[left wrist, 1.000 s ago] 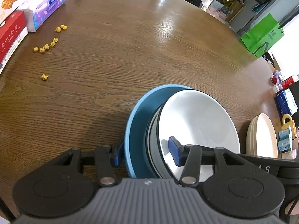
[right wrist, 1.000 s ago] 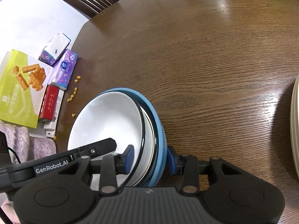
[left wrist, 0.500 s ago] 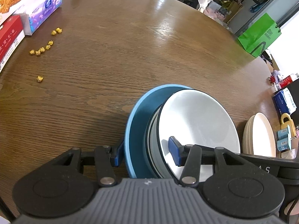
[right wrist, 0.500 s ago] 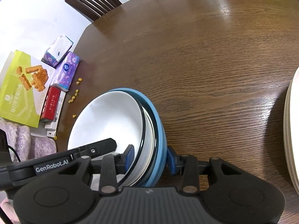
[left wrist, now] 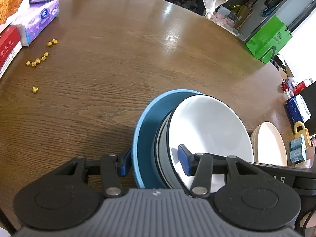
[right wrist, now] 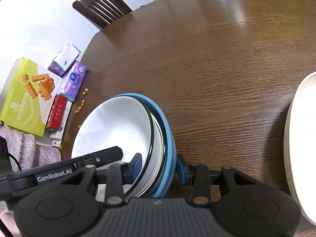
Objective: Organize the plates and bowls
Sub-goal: 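Lift the blue bowl stack with both grippers and carry it toward the cream plates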
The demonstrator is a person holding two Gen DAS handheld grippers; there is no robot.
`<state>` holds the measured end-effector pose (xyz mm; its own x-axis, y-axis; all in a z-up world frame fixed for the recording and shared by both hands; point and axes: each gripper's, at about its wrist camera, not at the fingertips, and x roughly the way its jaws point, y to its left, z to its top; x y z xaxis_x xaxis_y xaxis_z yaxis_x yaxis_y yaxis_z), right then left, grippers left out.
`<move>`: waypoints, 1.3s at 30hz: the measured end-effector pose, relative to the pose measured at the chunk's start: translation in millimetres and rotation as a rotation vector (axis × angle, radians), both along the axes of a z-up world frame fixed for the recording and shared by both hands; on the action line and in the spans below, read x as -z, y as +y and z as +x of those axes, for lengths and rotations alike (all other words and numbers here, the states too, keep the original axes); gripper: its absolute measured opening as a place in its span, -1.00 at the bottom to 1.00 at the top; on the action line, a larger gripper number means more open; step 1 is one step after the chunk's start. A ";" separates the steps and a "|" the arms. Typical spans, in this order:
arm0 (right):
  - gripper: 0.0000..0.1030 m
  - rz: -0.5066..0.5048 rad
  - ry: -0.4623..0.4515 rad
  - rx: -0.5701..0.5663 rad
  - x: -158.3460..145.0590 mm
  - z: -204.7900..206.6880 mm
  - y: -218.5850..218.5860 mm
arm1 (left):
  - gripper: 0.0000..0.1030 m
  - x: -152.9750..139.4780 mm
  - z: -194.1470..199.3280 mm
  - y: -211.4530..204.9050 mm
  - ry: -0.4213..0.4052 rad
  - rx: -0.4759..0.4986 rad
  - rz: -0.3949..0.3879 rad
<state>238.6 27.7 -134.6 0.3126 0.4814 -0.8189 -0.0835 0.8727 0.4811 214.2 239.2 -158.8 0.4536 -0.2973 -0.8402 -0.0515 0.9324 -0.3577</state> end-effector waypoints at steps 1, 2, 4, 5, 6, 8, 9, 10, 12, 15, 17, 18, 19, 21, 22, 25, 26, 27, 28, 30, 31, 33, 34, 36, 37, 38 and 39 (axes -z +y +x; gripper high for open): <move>-0.30 0.000 -0.004 -0.001 -1.0 -0.3 -1.8 | -0.07 -0.9 -0.9 -1.8 -0.002 0.000 0.000; -0.30 0.000 -0.008 -0.001 -2.0 -0.8 -3.8 | -0.07 -1.8 -1.9 -3.3 -0.004 -0.001 0.000; -0.30 0.001 -0.013 -0.002 -3.0 -1.5 -7.8 | -0.07 -3.7 -4.2 -5.7 -0.007 -0.001 0.003; -0.30 0.003 -0.014 -0.002 -3.3 -1.9 -10.5 | -0.07 -4.7 -5.7 -8.0 -0.009 -0.001 0.004; -0.30 0.004 -0.016 -0.003 -4.0 -2.4 -12.5 | -0.07 -5.8 -7.1 -9.2 -0.011 -0.002 0.005; -0.30 0.007 -0.021 -0.003 -5.1 -3.4 -17.1 | -0.07 -8.1 -9.3 -12.2 -0.014 -0.001 0.006; -0.30 0.007 -0.023 -0.003 -5.3 -3.6 -18.7 | -0.07 -9.0 -10.9 -13.4 -0.015 -0.001 0.008; -0.30 0.008 -0.024 -0.003 -5.6 -4.1 -20.6 | -0.07 -10.0 -12.1 -14.4 -0.016 -0.001 0.009; -0.30 0.011 -0.026 -0.003 -6.2 -4.6 -23.8 | -0.07 -12.3 -14.2 -18.1 -0.019 -0.001 0.013; -0.30 0.016 -0.031 -0.002 -7.3 -5.5 -29.2 | -0.07 -14.8 -16.5 -22.0 -0.024 0.000 0.017; -0.30 0.019 -0.034 0.000 -8.4 -6.1 -31.8 | -0.07 -15.6 -17.1 -26.9 -0.027 0.003 0.020; -0.30 0.019 -0.036 0.001 -8.9 -6.5 -33.8 | -0.07 -16.0 -18.0 -27.3 -0.028 0.004 0.019; -0.30 0.020 -0.038 0.003 -9.3 -6.9 -35.5 | -0.07 -16.7 -18.8 -29.1 -0.029 0.006 0.020; -0.30 0.020 -0.041 0.007 -10.3 -7.0 -37.4 | -0.07 -18.1 -21.2 -32.1 -0.033 0.009 0.021; -0.30 0.020 -0.042 0.009 -10.8 -7.5 -39.0 | -0.07 -18.6 -21.3 -33.5 -0.034 0.011 0.021; -0.30 0.023 -0.047 0.014 -11.8 -8.8 -44.5 | -0.07 -21.3 -23.0 -37.7 -0.039 0.016 0.024; -0.30 0.025 -0.048 0.016 -12.1 -9.3 -47.0 | -0.07 -22.3 -22.8 -40.7 -0.041 0.018 0.024; -0.30 0.026 -0.050 0.018 -12.3 -9.7 -49.0 | -0.07 -23.0 -23.3 -41.9 -0.043 0.019 0.024; -0.30 0.027 -0.052 0.020 -12.7 -10.1 -51.1 | -0.07 -23.8 -23.2 -43.1 -0.044 0.020 0.023; -0.31 0.029 -0.055 0.024 -13.5 -10.7 -54.8 | -0.07 -25.3 -23.6 -46.0 -0.047 0.023 0.022; -0.31 0.029 -0.057 0.025 -14.0 -11.2 -57.3 | -0.07 -26.0 -24.4 -46.6 -0.048 0.024 0.023; -0.31 0.030 -0.060 0.028 -14.4 -11.8 -61.0 | -0.07 -27.2 -24.5 -49.0 -0.050 0.028 0.023; -0.31 0.030 -0.061 0.029 -14.6 -12.5 -63.0 | -0.07 -27.6 -24.1 -50.1 -0.051 0.030 0.022; -0.31 0.030 -0.063 0.032 -14.9 -13.2 -66.7 | -0.07 -28.6 -24.4 -54.1 -0.054 0.033 0.022; -0.31 0.030 -0.064 0.034 -15.0 -13.8 -69.2 | -0.07 -28.9 -24.6 -56.0 -0.055 0.035 0.022; -0.31 0.031 -0.066 0.035 -15.3 -14.2 -71.3 | -0.07 -29.5 -25.2 -57.5 -0.057 0.037 0.022; -0.31 0.030 -0.067 0.037 -15.9 -14.7 -71.7 | -0.07 -30.2 -25.3 -59.0 -0.059 0.039 0.022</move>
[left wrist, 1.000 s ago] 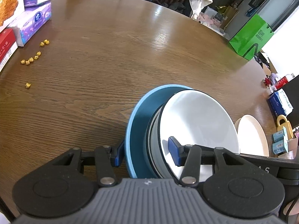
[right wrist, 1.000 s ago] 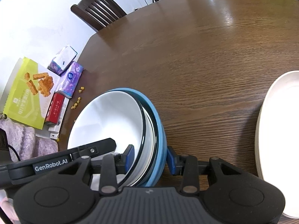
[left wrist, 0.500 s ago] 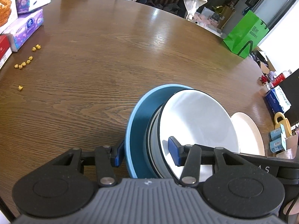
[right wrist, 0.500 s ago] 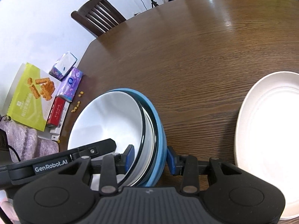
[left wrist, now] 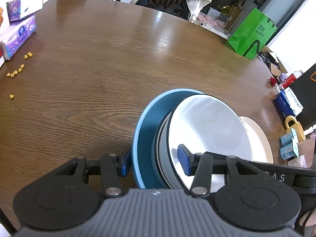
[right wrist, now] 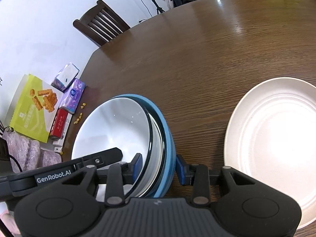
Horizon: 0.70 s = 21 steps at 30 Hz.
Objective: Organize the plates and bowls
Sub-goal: 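Lift the blue bowl stack with both grippers and carry it toward the cream plates, then lower the blue bowl stack with both grippers onto the cream plates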
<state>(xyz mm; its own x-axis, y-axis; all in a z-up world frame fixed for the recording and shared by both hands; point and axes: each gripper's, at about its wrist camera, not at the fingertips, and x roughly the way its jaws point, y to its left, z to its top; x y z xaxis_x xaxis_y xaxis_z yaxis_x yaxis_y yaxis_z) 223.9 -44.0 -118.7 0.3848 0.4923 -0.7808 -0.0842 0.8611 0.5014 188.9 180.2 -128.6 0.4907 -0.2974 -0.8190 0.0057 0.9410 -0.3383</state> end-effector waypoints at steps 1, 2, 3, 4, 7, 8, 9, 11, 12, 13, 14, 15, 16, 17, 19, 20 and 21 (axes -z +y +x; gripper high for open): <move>-0.31 0.000 -0.002 0.002 -0.4 -0.3 -2.8 | -0.07 -1.0 -0.1 -2.1 -0.002 0.003 0.001; -0.31 0.000 -0.004 0.004 -0.7 -0.5 -4.8 | -0.07 -1.1 0.7 -2.6 -0.004 0.005 0.001; -0.31 0.001 -0.006 0.005 -1.0 -0.7 -7.5 | -0.07 -1.8 0.5 -4.1 -0.007 0.008 0.001; -0.31 0.001 -0.008 0.008 -1.7 -0.9 -10.4 | -0.07 -2.7 0.4 -6.2 -0.010 0.011 0.001; -0.31 0.001 -0.015 0.014 -3.7 -2.2 -19.1 | -0.07 -4.3 1.4 -16.8 -0.014 0.018 -0.001; -0.31 0.000 -0.017 0.016 -4.1 -2.5 -21.5 | -0.07 -4.3 1.2 -18.7 -0.014 0.021 -0.002; -0.31 -0.001 -0.018 0.019 -4.4 -2.7 -24.5 | -0.07 -4.9 1.4 -21.5 -0.015 0.023 -0.002; -0.31 -0.001 -0.021 0.022 -5.1 -3.1 -31.1 | -0.07 -5.3 2.8 -29.7 -0.018 0.029 0.000; -0.31 0.000 -0.022 0.025 -5.3 -3.4 -34.1 | -0.07 -5.7 3.5 -32.3 -0.018 0.031 0.001; -0.31 0.001 -0.023 0.028 -5.5 -3.7 -37.6 | -0.07 -6.0 3.9 -35.2 -0.019 0.033 0.001; -0.31 0.001 -0.024 0.030 -5.5 -3.8 -40.2 | -0.07 -6.4 4.2 -37.3 -0.020 0.037 0.002; -0.31 0.001 -0.024 0.032 -5.6 -4.0 -42.8 | -0.07 -6.8 4.7 -40.1 -0.020 0.039 0.003; -0.31 0.002 -0.025 0.035 -5.6 -4.4 -45.5 | -0.07 -7.0 5.6 -42.2 -0.021 0.042 0.003; -0.31 0.003 -0.026 0.039 -5.8 -4.7 -48.4 | -0.07 -7.4 5.8 -44.8 -0.023 0.045 0.004; -0.31 0.004 -0.029 0.044 -6.4 -5.6 -53.9 | -0.07 -7.9 6.4 -49.2 -0.025 0.050 0.005; -0.31 0.005 -0.030 0.047 -6.4 -5.8 -56.5 | -0.07 -8.0 6.8 -51.7 -0.026 0.053 0.006; -0.31 0.005 -0.031 0.049 -7.0 -6.6 -59.5 | -0.07 -8.2 7.4 -54.2 -0.026 0.056 0.006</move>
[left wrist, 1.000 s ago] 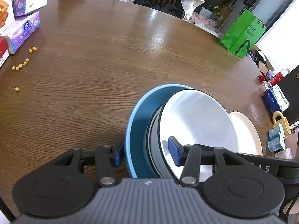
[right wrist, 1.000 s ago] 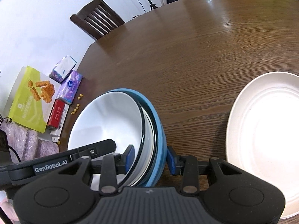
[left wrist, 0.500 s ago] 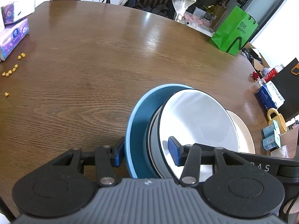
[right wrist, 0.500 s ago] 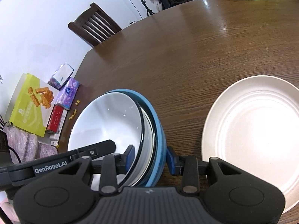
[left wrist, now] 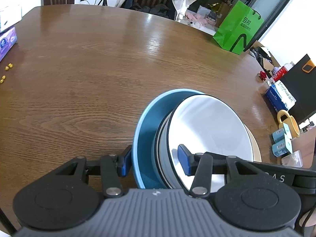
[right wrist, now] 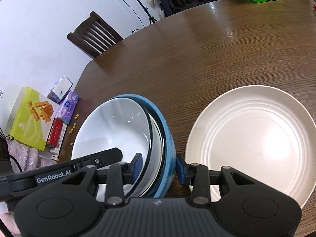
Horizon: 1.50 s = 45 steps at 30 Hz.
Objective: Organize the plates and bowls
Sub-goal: 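Lower the blue bowl stack with both grippers onto the cream plates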
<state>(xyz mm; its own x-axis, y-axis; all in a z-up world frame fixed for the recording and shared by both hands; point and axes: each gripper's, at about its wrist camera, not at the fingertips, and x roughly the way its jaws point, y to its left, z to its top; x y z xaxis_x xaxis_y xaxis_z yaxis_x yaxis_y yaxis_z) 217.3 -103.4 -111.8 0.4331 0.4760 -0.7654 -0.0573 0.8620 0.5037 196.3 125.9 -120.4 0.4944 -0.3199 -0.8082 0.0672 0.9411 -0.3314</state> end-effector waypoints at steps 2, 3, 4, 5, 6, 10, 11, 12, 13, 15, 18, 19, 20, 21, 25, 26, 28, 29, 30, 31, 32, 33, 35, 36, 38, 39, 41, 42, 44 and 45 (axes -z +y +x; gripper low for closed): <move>-0.31 0.001 -0.001 0.007 -0.1 -0.4 -5.5 | -0.07 0.4 1.1 -5.2 0.000 0.008 0.000; -0.31 0.001 -0.002 0.010 -0.1 -0.5 -7.6 | -0.07 0.0 1.5 -8.0 -0.001 0.011 0.000; -0.31 0.001 -0.002 0.013 -0.2 -0.7 -9.7 | -0.07 -0.1 2.0 -10.7 -0.002 0.015 0.000; -0.31 0.000 -0.003 0.017 -0.3 -0.9 -12.1 | -0.07 -0.1 2.6 -13.7 -0.003 0.018 -0.001; -0.31 0.000 -0.005 0.020 -0.5 -1.5 -14.9 | -0.07 -0.3 3.1 -15.4 -0.004 0.022 -0.001; -0.31 -0.002 -0.010 0.035 -1.4 -2.1 -24.8 | -0.07 -0.7 5.9 -27.0 -0.008 0.037 -0.003; -0.31 -0.002 -0.011 0.039 -1.4 -2.2 -27.4 | -0.07 -0.6 6.5 -30.0 -0.009 0.041 -0.003; -0.31 -0.002 -0.011 0.042 -1.4 -2.1 -29.6 | -0.07 -0.6 7.2 -32.7 -0.009 0.044 -0.004; -0.31 -0.003 -0.012 0.047 -1.5 -2.2 -32.3 | -0.07 -0.5 8.0 -36.0 -0.010 0.049 -0.005; -0.31 -0.006 -0.014 0.055 -1.8 -2.5 -37.3 | -0.07 -0.4 9.2 -40.4 -0.012 0.059 -0.007; -0.32 -0.009 -0.017 0.069 -2.3 -3.6 -46.5 | -0.07 -0.5 10.0 -48.6 -0.016 0.072 -0.010; -0.32 -0.010 -0.018 0.074 -2.6 -3.8 -49.9 | -0.07 -0.4 10.6 -52.0 -0.018 0.077 -0.010; -0.33 -0.014 -0.020 0.079 -2.9 -4.3 -53.3 | -0.07 -0.3 11.3 -54.9 -0.018 0.081 -0.012; -0.33 -0.016 -0.021 0.084 -3.1 -4.5 -56.1 | -0.07 -0.2 11.9 -57.7 -0.019 0.085 -0.014; -0.33 -0.021 -0.024 0.101 -3.2 -5.9 -66.2 | -0.07 1.1 13.9 -68.0 -0.022 0.101 -0.021; -0.33 -0.022 -0.024 0.105 -3.2 -6.3 -68.7 | -0.07 1.4 14.5 -69.9 -0.022 0.104 -0.022; -0.33 -0.026 -0.025 0.112 -3.4 -7.0 -72.4 | -0.07 2.1 15.2 -74.9 -0.023 0.112 -0.023; -0.33 -0.027 -0.025 0.116 -3.4 -7.4 -75.1 | -0.07 2.0 15.3 -76.8 -0.023 0.115 -0.024; -0.33 -0.028 -0.025 0.119 -3.4 -7.5 -76.8 | -0.07 2.2 15.5 -78.9 -0.023 0.118 -0.025; -0.33 -0.030 -0.025 0.123 -3.4 -7.9 -78.4 | -0.07 2.5 15.9 -81.4 -0.023 0.121 -0.027; -0.33 -0.031 -0.025 0.126 -3.2 -8.4 -79.8 | -0.07 2.8 16.5 -83.8 -0.022 0.124 -0.028; -0.33 -0.033 -0.025 0.129 -3.1 -8.8 -81.6 | -0.07 3.2 16.9 -85.7 -0.021 0.127 -0.030; -0.33 -0.036 -0.024 0.136 -2.6 -9.4 -84.8 | -0.07 4.1 17.9 -90.1 -0.019 0.133 -0.032; -0.33 -0.037 -0.023 0.139 -2.4 -10.0 -86.8 | -0.07 4.7 18.3 -92.2 -0.018 0.136 -0.034; -0.33 -0.040 -0.020 0.145 -1.8 -11.2 -91.1 | -0.07 6.0 19.1 -96.1 -0.015 0.142 -0.038; -0.33 -0.042 -0.019 0.148 -1.5 -11.4 -92.3 | -0.07 6.6 19.5 -98.0 -0.014 0.145 -0.039; -0.33 -0.045 -0.016 0.154 -1.0 -12.1 -96.2 | -0.07 7.9 20.6 -102.7 -0.011 0.150 -0.041; -0.33 -0.046 -0.014 0.156 -0.6 -12.6 -98.0 | -0.07 8.8 21.0 -104.2 -0.009 0.152 -0.042; -0.33 -0.049 -0.010 0.161 0.5 -12.8 -101.3 | -0.07 10.4 21.6 -107.5 -0.005 0.157 -0.044; -0.33 -0.050 -0.007 0.163 1.1 -13.0 -102.8 | -0.07 11.1 21.8 -109.2 -0.003 0.159 -0.044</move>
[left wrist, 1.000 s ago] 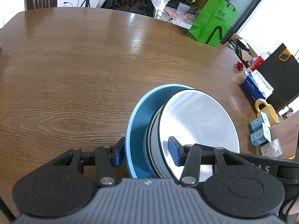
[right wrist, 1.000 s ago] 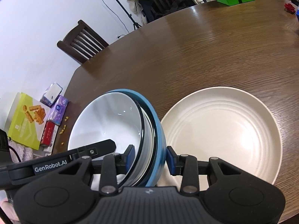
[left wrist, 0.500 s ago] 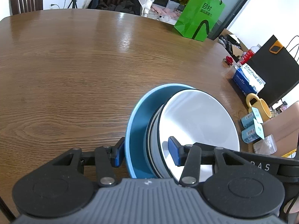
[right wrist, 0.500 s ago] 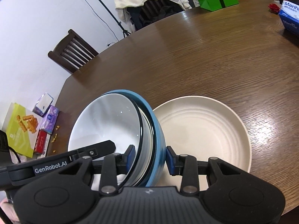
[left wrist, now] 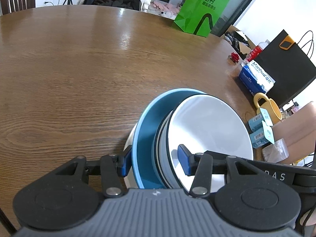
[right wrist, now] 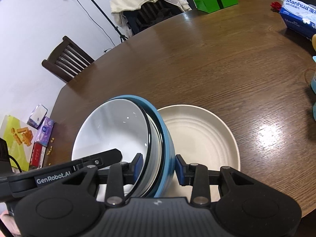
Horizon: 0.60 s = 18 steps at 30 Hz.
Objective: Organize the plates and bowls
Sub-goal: 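Lower the blue bowl stack with both grippers onto the cream plates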
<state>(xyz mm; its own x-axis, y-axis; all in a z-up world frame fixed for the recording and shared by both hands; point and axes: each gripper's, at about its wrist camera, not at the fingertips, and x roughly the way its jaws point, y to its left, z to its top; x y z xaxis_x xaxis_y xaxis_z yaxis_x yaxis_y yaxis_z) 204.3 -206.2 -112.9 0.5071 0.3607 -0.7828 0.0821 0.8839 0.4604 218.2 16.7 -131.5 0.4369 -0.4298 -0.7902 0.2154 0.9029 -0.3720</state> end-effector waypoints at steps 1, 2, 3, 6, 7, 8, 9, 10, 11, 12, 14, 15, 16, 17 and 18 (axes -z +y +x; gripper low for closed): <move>-0.33 -0.001 0.003 0.003 0.6 -0.1 -1.8 | -0.07 0.7 0.3 -1.3 0.002 0.002 0.000; -0.33 -0.001 0.005 0.004 1.0 -0.2 -3.1 | -0.07 1.6 0.7 -2.5 0.004 0.003 -0.002; -0.33 -0.003 0.007 0.006 1.0 -0.2 -3.1 | -0.07 2.3 1.0 -4.0 0.006 0.005 -0.003; -0.33 -0.007 0.013 0.011 1.8 -0.1 -5.4 | -0.07 4.8 1.6 -9.1 0.013 0.010 -0.005; -0.33 -0.008 0.016 0.013 2.3 -0.2 -6.8 | -0.07 6.2 1.8 -10.8 0.016 0.011 -0.006; -0.33 -0.010 0.018 0.014 2.5 -0.4 -7.8 | -0.07 7.1 2.2 -12.3 0.019 0.013 -0.007; -0.33 -0.012 0.021 0.015 2.8 -0.1 -8.1 | -0.07 8.2 2.6 -13.9 0.022 0.013 -0.009; -0.33 -0.013 0.024 0.017 3.6 -0.3 -9.3 | -0.07 9.2 2.8 -14.8 0.025 0.014 -0.010; -0.33 -0.014 0.027 0.018 4.4 -0.3 -10.3 | -0.07 10.2 3.0 -16.0 0.029 0.015 -0.011; -0.33 -0.016 0.030 0.019 5.4 -0.2 -11.1 | -0.07 11.1 3.1 -17.0 0.031 0.016 -0.012; -0.33 -0.017 0.037 0.021 7.1 -0.1 -12.9 | -0.07 13.4 3.6 -18.2 0.038 0.017 -0.014; -0.33 -0.018 0.040 0.022 8.1 -0.3 -14.4 | -0.07 14.6 4.0 -18.9 0.041 0.017 -0.015; -0.33 -0.019 0.043 0.022 9.3 -0.1 -15.6 | -0.07 15.6 4.2 -19.0 0.044 0.017 -0.016; -0.33 -0.020 0.046 0.022 10.2 0.3 -15.8 | -0.07 16.9 4.7 -20.2 0.047 0.017 -0.016; -0.33 -0.021 0.049 0.021 11.1 0.7 -16.1 | -0.07 18.1 5.3 -21.1 0.050 0.017 -0.016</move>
